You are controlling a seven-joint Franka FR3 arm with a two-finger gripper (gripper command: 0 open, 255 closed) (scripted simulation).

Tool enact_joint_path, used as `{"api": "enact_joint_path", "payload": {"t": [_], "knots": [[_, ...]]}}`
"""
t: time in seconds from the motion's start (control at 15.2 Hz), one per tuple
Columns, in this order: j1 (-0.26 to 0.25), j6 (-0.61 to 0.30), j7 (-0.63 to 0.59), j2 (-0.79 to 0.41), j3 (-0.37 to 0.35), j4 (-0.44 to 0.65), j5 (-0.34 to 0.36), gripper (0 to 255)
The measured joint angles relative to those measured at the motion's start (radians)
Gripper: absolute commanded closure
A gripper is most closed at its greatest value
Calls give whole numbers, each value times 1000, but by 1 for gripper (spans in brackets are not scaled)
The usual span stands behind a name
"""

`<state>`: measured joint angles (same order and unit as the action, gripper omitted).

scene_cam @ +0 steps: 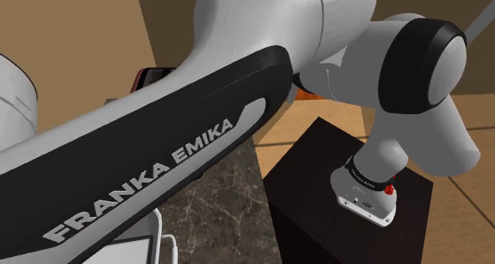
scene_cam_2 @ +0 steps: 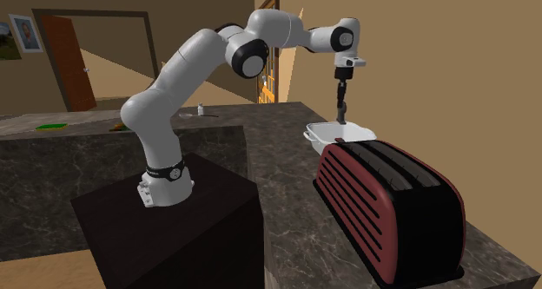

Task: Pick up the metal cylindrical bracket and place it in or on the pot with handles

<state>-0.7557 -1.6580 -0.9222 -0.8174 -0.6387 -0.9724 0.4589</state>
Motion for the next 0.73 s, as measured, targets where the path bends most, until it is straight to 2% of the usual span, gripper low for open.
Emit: {"api": "enact_joint_path", "payload": {"t": [0.53,0.73], "knots": [[27,-103,-18,-9,4,-105,9,255],[31,-116,-20,-10,4,-118,10,255]]}}
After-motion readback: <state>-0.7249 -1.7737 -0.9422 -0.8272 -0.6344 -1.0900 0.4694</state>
